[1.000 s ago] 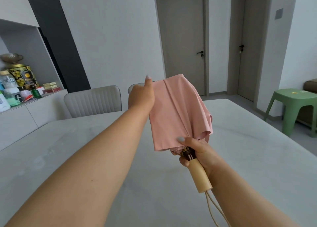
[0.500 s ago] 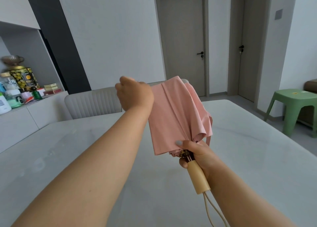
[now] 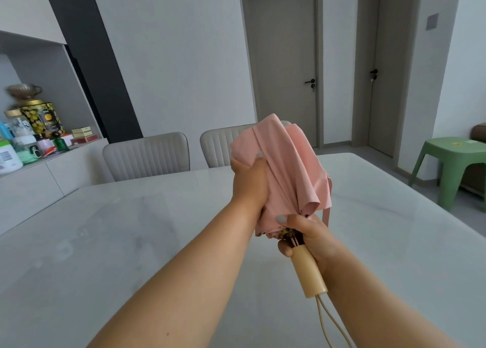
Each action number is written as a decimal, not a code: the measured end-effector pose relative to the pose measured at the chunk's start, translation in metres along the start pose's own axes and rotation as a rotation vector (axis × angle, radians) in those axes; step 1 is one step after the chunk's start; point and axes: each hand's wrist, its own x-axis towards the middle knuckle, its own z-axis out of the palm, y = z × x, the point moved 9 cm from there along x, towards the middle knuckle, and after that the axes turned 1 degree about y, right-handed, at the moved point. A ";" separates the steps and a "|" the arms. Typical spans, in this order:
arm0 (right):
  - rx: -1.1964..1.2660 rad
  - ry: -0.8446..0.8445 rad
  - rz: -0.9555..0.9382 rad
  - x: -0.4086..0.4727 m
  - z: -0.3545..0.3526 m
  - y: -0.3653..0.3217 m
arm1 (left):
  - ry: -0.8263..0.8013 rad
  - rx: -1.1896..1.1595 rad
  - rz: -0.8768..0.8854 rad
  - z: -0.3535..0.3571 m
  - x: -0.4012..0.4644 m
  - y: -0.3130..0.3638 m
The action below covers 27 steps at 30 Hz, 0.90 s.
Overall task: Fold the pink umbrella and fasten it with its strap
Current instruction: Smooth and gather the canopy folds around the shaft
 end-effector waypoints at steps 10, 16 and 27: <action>0.119 -0.105 0.047 -0.001 0.013 0.005 | -0.294 -0.474 -0.208 0.015 -0.009 -0.012; 0.272 -0.191 0.139 -0.001 0.020 0.010 | -0.249 -0.464 -0.230 0.018 -0.008 -0.018; 0.031 -0.053 0.064 0.000 -0.001 -0.002 | -0.293 -0.458 -0.138 0.017 -0.001 -0.016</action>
